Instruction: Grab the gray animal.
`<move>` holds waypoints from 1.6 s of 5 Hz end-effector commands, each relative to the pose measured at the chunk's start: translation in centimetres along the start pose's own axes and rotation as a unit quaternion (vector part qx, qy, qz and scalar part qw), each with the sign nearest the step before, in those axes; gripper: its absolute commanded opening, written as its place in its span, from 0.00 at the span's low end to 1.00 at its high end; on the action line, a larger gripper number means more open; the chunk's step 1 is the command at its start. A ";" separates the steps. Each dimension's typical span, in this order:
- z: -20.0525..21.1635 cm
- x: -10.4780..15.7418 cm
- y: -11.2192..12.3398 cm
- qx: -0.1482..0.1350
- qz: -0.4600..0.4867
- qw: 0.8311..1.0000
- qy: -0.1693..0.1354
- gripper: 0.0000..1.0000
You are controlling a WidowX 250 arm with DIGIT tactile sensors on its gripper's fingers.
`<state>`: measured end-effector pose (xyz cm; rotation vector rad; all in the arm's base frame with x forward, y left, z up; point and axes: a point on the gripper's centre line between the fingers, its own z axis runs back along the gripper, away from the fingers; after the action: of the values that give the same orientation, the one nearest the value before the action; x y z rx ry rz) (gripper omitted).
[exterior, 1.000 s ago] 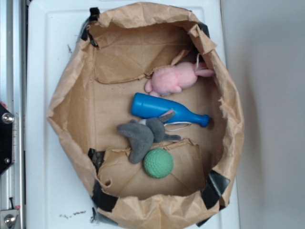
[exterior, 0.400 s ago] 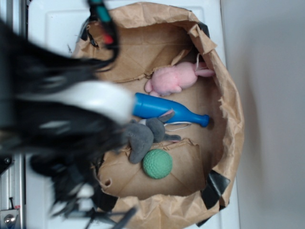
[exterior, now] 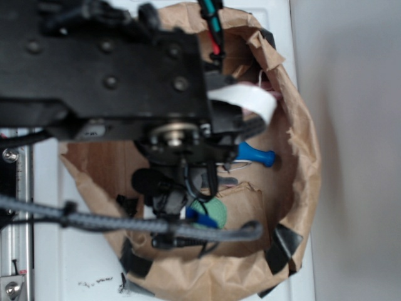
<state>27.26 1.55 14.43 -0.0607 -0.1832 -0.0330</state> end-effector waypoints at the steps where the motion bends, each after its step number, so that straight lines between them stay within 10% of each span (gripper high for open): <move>1: 1.7 1.2 0.4 0.007 0.000 1.000 -0.030 1.00; 4: -1.5 1.0 0.0 0.027 0.004 0.999 -0.035 1.00; 8: -10.2 0.3 -2.5 0.055 -0.022 0.998 0.034 1.00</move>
<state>28.64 -1.28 4.43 0.0502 -0.0946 -0.0439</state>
